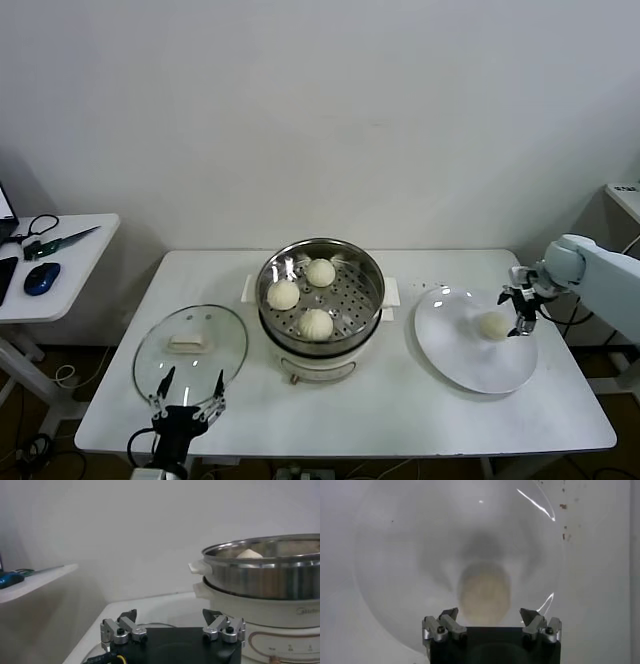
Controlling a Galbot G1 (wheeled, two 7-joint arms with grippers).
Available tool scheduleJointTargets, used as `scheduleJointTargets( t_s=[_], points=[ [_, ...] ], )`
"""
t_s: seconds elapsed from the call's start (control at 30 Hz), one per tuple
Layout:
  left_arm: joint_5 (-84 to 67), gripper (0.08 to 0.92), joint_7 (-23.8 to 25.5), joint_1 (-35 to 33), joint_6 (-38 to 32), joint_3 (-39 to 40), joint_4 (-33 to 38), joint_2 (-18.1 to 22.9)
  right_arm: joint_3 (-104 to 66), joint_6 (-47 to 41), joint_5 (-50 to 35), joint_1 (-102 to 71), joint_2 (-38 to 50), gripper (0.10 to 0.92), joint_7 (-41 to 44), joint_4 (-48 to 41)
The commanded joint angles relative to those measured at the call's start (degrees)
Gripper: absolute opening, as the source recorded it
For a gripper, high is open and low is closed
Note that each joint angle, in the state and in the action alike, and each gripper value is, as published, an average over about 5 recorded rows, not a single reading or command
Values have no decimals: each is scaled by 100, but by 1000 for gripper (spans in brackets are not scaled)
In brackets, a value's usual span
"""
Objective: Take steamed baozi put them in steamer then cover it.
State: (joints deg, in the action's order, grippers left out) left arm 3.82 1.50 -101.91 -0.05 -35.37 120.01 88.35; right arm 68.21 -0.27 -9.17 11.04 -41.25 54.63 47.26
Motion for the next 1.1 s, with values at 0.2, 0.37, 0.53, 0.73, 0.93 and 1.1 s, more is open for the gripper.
scheduleJointTargets(
  t_s=[0.2, 0.37, 0.53, 0.73, 0.93, 1.1],
  points=[
    [6, 823, -1, -22, -5, -1, 8, -11, -453, -122, 121, -460, -168, 790, 22, -299],
    [24, 823, 0, -51, -7, 6, 29, -11, -406, -144, 73, -386, -143, 723, 46, -228],
    [42, 823, 0, -46, -2, 15, 49, -8, 66, -228, -374, 154, -47, 674, 87, 58],
    [59, 823, -5, -47, 8, 10, 58, -10, 2273, -542, -2065, 2678, 33, 670, 154, 1301],
    [59, 823, -4, 5, 35, 3, 46, -39, 3951, -1090, -3925, 5401, -620, 670, 72, 2763],
    [28, 823, -1, 99, 62, 6, -6, -75, 3911, -1514, -4864, 6105, -1258, 670, -312, 3788]
  ],
)
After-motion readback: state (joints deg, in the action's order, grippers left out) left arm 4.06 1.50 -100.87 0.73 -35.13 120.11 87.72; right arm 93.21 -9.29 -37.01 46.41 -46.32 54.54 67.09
